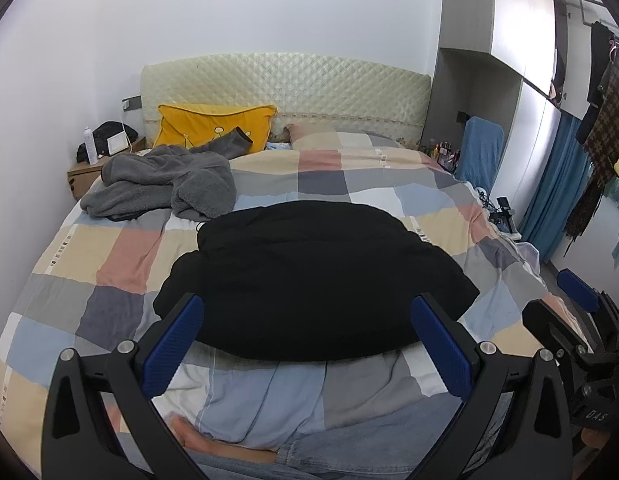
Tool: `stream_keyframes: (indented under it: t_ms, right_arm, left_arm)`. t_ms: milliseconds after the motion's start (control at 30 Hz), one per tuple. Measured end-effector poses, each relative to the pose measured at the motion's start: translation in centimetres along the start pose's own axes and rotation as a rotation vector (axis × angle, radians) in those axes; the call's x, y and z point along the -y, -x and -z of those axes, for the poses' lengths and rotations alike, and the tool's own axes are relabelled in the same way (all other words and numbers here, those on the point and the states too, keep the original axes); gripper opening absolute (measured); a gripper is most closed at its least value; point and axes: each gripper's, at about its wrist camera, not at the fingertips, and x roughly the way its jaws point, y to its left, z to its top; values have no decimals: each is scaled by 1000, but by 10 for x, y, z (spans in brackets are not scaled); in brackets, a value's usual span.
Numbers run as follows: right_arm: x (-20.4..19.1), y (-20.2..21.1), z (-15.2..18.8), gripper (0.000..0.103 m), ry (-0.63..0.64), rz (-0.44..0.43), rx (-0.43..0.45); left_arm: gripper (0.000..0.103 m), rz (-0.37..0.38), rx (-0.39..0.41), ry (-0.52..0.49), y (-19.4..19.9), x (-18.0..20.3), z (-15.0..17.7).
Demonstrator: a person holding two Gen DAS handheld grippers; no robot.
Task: Fold large clothes
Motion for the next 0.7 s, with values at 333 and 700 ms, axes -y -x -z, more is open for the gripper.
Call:
stream_keyframes:
  t_ms: [333, 700]
  right_arm:
    - [1, -8, 5, 103, -6, 0, -17]
    - [2, -19, 10, 103, 0, -6, -47]
  left_arm:
    - [103, -14, -27, 15, -8, -4, 8]
    - [103, -41, -36, 33, -14, -7, 12]
